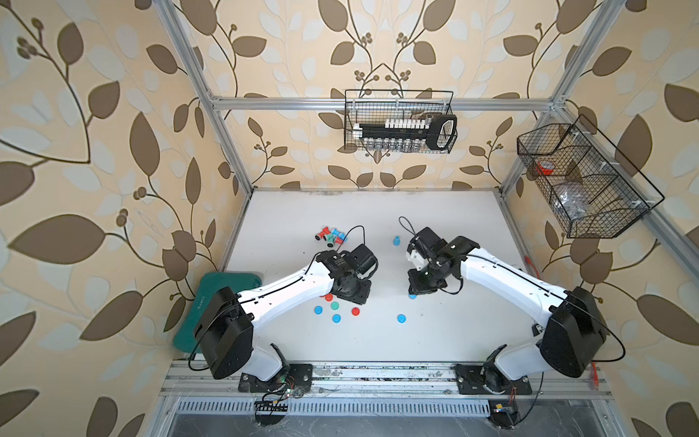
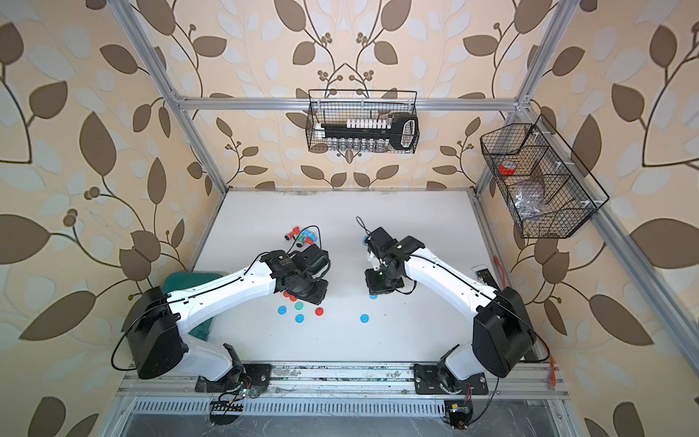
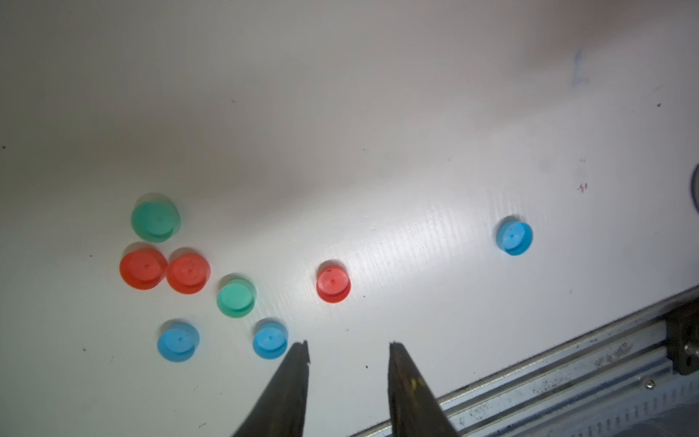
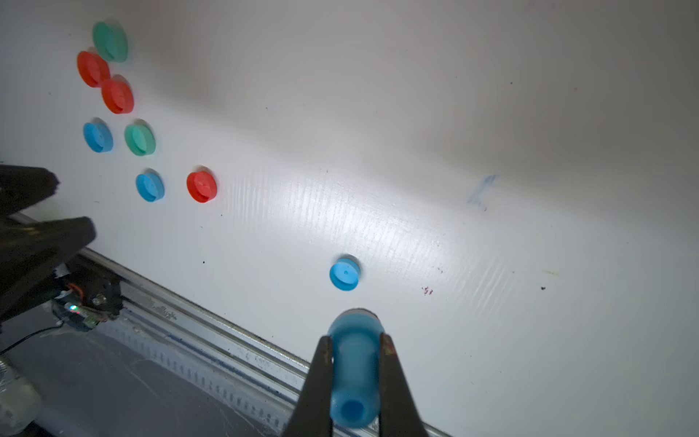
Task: Close the stamp cap
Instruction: Close the cover of the stamp.
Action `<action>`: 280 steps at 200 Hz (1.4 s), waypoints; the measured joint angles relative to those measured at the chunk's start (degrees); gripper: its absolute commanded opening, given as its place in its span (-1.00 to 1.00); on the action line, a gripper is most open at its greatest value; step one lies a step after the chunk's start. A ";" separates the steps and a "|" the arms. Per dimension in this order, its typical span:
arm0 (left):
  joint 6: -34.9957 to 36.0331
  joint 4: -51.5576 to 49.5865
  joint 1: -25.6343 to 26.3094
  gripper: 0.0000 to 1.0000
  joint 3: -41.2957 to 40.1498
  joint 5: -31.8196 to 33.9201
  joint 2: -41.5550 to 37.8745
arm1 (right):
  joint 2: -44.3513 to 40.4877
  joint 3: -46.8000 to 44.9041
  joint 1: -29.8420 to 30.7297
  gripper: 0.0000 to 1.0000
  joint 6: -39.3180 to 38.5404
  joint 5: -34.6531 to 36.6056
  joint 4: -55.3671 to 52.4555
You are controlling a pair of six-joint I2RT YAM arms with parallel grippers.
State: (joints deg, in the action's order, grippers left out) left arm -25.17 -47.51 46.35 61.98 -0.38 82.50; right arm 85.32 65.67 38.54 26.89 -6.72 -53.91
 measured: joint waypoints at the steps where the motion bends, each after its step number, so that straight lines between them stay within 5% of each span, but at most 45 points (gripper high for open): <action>1: -0.02 0.00 -0.02 -0.25 -0.17 0.04 -0.15 | -0.02 -0.11 0.24 -1.00 0.17 0.22 0.15; 32: -0.83 0.17 -0.76 -0.24 -2.78 0.70 -2.32 | -2.27 -6.97 8.63 -1.00 6.45 7.91 5.01; 76: -2.03 0.48 -1.84 -0.25 -4.72 0.70 -3.37 | -0.85 -9.29 9.73 -1.00 10.64 12.11 9.31; 280: -3.37 2.49 -4.09 -0.26 -6.78 0.33 -3.37 | 4.92 -12.52 15.26 -1.00 16.55 12.57 15.98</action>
State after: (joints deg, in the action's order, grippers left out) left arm -28.53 -45.01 42.26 55.20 -0.05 79.13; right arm 90.24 53.15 53.80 43.44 5.85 -37.93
